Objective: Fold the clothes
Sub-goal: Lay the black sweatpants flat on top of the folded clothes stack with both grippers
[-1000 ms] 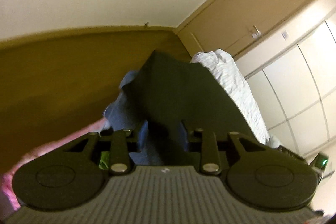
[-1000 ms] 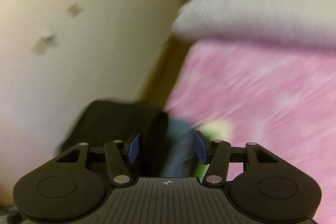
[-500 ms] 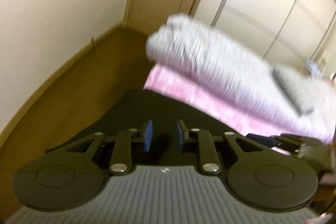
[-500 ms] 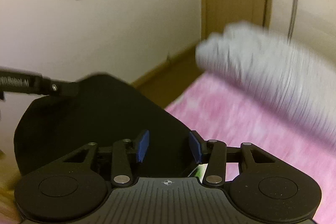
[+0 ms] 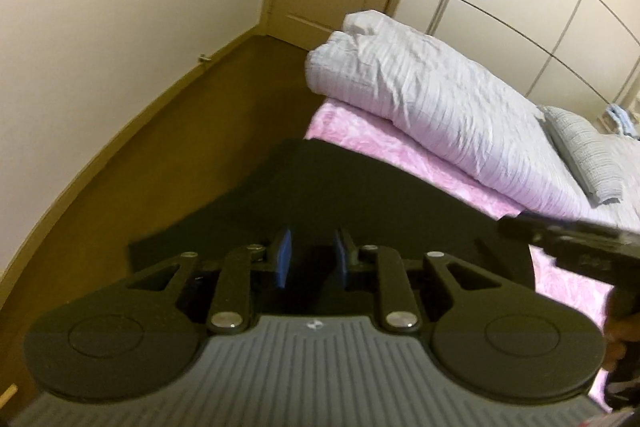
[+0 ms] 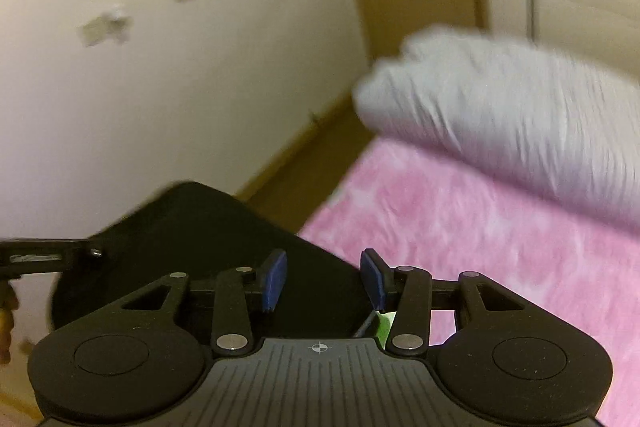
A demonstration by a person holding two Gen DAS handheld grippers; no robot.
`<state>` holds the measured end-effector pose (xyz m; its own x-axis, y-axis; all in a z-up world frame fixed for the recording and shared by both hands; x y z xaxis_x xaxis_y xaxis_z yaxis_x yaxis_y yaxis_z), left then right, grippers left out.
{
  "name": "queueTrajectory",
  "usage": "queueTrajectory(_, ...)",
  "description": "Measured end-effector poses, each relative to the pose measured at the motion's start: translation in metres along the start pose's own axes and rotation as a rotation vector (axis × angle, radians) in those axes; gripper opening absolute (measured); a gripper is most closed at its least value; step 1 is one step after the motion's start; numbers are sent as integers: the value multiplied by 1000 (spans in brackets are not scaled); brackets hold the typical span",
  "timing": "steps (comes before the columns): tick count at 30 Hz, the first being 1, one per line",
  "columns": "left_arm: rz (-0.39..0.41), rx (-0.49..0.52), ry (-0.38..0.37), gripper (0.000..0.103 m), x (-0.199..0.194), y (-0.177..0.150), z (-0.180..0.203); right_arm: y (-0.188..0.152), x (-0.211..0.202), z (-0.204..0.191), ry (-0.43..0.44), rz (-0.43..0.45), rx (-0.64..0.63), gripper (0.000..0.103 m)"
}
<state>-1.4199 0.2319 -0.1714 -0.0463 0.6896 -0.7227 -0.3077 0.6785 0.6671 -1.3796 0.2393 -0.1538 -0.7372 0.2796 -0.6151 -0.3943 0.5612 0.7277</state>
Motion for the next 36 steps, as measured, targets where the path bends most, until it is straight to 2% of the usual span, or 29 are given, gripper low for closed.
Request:
queueTrajectory(3, -36, -50, 14, 17, -25, -27, 0, -23, -23, -27, 36, -49, -94, 46)
queueTrajectory(5, -52, -58, 54, 18, -33, -42, 2, -39, -38, -45, 59, -82, -154, 46)
queueTrajectory(7, -60, -55, 102, 18, -38, -55, 4, -56, -32, -49, 54, -130, -170, 46)
queueTrajectory(10, -67, -47, 147, 18, -38, -56, 12, -81, -10, -47, 34, -235, -194, 46)
queueTrajectory(14, -56, -20, 187, 19, -50, -50, 27, -80, -38, -46, 52, -232, -117, 46)
queueTrajectory(22, -65, -67, 228, 24, -106, -65, 48, -78, -94, -44, 87, -224, 33, 47)
queueTrajectory(36, -35, -15, 292, 33, -182, -101, 100, -88, -185, -69, 87, -164, -70, 47)
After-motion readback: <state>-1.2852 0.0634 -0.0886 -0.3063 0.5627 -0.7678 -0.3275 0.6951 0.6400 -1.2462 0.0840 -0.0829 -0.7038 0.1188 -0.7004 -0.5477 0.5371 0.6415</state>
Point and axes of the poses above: each gripper's, at about its wrist camera, not at the fingertips, and x roughly the way its jaws point, z to its right, y to its top, the point moved 6 cm from there along x, roughly the way its jaws point, and after that the axes turned 4 degrees about x, right-handed, at the moved point
